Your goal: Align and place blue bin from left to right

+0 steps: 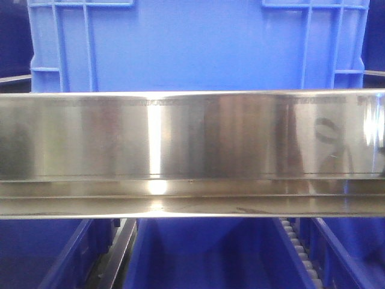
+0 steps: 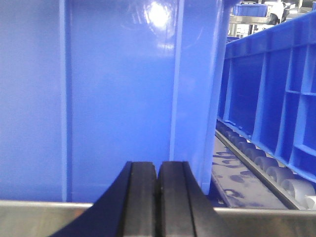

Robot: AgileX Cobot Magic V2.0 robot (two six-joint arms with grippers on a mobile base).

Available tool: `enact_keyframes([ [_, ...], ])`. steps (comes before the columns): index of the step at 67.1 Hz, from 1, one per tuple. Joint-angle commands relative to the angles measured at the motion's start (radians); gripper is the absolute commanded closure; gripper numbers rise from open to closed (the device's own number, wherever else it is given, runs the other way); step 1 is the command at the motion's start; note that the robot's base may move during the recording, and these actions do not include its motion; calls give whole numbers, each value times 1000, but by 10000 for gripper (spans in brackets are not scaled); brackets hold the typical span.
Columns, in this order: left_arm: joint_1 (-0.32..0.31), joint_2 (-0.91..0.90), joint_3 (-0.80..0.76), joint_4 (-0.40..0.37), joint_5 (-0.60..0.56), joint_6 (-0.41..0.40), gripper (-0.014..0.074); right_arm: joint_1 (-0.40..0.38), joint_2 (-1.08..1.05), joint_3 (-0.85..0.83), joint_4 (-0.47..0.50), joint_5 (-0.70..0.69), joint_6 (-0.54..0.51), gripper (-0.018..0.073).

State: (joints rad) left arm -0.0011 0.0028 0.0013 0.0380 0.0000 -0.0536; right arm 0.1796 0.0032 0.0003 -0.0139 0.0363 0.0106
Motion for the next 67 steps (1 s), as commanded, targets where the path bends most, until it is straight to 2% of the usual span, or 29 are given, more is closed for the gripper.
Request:
enact_keyframes([
  [1, -5, -3, -1, -3, -18, 2, 707, 2, -3, 0, 1, -19, -2, 640],
  [53, -5, -3, -1, -3, -18, 2, 707, 2, -3, 0, 1, -19, -2, 640],
  [62, -5, -3, -1, -3, -55, 2, 707, 4, -3, 0, 1, -31, -2, 640],
  [67, -5, -3, -1, -3, -107, 2, 707, 4, -3, 0, 1, -97, -2, 640],
])
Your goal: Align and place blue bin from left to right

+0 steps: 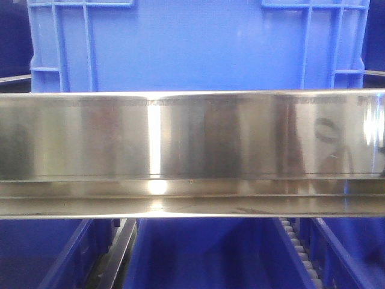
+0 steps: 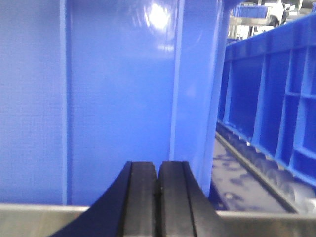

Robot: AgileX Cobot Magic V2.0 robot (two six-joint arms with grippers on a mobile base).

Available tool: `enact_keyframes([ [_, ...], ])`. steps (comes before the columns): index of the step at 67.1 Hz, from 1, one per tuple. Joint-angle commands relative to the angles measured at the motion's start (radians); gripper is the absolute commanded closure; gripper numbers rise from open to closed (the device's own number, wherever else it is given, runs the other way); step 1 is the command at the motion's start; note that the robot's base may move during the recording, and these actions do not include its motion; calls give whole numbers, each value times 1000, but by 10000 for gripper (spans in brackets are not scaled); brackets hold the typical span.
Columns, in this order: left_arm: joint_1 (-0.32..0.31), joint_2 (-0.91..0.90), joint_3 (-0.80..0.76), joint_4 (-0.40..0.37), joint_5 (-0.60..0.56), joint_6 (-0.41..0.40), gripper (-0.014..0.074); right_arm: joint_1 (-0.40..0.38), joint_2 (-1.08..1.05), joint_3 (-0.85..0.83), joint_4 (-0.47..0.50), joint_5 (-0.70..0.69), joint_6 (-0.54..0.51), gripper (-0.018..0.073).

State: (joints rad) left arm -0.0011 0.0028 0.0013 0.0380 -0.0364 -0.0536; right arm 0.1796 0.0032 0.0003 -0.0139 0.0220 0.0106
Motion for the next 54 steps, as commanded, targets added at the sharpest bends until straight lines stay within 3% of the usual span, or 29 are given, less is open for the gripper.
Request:
enact_keyframes([
  [1, -5, -3, -1, -3, -84, 2, 707, 4, -3, 0, 1, -101, -2, 640],
  [8, -5, -3, -1, 1, -144, 2, 707, 4, -3, 0, 1, -208, -2, 640],
  [18, -5, -3, -105, 48, -49, 2, 707, 4, -3, -103, 1, -201, -2, 640],
  [25, -5, -3, -222, 103, 62, 2, 707, 4, -3, -207, 1, -128, -2, 640],
  [34, -5, 42, -388, 106, 170, 2, 707, 4, 38, -369, 1, 48, -2, 640],
  [54, -5, 367, -736, 103, 381, 2, 707, 4, 331, -628, 1, 101, -2, 640],
])
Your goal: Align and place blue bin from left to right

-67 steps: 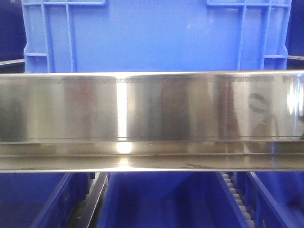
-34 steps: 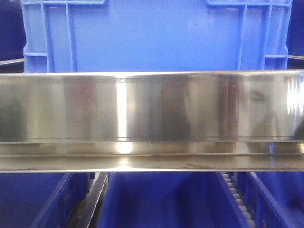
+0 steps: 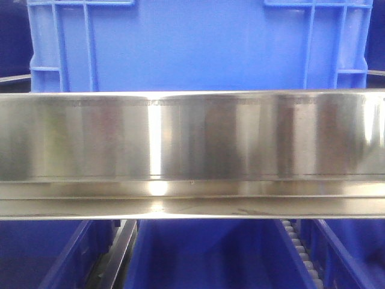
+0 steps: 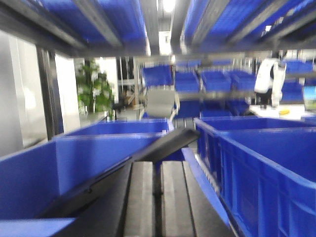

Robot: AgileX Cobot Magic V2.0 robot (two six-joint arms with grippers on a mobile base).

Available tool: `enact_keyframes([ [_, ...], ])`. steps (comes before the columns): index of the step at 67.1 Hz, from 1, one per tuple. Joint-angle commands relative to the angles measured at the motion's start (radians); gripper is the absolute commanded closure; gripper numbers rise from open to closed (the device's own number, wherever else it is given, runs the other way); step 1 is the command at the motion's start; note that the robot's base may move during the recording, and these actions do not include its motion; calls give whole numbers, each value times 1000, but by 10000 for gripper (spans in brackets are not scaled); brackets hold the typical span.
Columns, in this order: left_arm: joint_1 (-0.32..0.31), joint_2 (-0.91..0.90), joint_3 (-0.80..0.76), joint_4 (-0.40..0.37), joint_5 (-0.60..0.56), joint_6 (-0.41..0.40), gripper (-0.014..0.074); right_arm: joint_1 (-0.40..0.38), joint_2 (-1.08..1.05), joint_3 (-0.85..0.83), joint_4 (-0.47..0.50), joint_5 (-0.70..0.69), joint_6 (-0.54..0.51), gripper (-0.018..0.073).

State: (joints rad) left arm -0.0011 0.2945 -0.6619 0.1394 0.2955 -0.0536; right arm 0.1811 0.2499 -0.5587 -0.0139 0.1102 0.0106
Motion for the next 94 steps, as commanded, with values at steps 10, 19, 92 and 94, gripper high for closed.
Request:
enact_keyframes([
  [10, -5, 286, -258, 2, 182, 2, 707, 3, 279, -241, 1, 140, -2, 640],
  [19, -5, 414, -387, 2, 232, 2, 707, 3, 445, -405, 1, 382, -2, 640],
  [92, -16, 604, -448, -121, 122, 2, 707, 5, 626, -500, 28, 205, -2, 640],
  [94, -30, 620, -463, -139, 130, 2, 707, 11, 628, -507, 36, 203, -2, 640],
])
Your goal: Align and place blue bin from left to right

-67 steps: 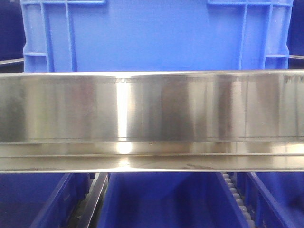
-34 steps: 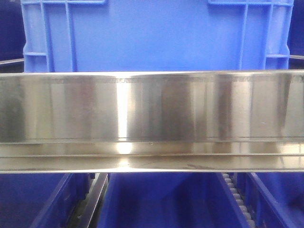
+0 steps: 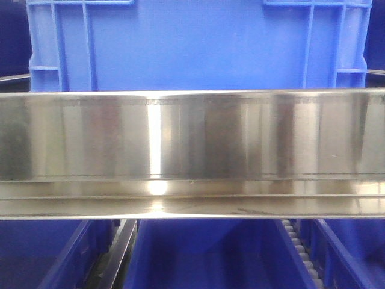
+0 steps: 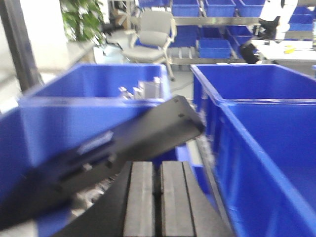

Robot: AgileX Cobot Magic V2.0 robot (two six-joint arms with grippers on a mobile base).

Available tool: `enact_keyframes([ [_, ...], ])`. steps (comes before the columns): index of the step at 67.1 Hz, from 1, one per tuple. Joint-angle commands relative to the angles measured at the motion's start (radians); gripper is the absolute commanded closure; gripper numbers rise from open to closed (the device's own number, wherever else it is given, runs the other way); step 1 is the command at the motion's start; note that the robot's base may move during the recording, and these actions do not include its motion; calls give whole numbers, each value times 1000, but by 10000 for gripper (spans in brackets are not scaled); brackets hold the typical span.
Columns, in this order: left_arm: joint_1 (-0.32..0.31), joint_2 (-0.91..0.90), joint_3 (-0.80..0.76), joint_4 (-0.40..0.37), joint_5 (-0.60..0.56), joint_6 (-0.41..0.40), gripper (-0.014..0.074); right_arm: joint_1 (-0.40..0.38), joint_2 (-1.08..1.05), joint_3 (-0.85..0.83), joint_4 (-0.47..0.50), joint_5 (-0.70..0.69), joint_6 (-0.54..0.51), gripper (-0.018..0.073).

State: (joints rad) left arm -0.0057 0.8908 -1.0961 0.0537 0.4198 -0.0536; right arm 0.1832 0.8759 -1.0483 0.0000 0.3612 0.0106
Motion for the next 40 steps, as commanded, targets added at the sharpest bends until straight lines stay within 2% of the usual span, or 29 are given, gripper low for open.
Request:
enact_keyframes([
  [1, -32, 32, -36, -54, 8, 2, 707, 14, 4, -22, 24, -42, -2, 640],
  [13, -184, 189, -159, -32, 25, 2, 707, 157, 104, -118, 24, 98, -2, 636],
  [19, -238, 286, -246, -15, 66, 2, 707, 212, 188, -166, 24, 157, -2, 614],
  [25, -264, 400, -362, -15, 141, -15, 707, 221, 272, -234, 22, 177, 45, 615],
  [29, -271, 469, -445, -13, 195, -60, 707, 221, 340, -300, 22, 214, 93, 615],
  [40, -271, 638, -654, 3, 322, -144, 707, 230, 509, -500, 0, 301, 139, 615],
])
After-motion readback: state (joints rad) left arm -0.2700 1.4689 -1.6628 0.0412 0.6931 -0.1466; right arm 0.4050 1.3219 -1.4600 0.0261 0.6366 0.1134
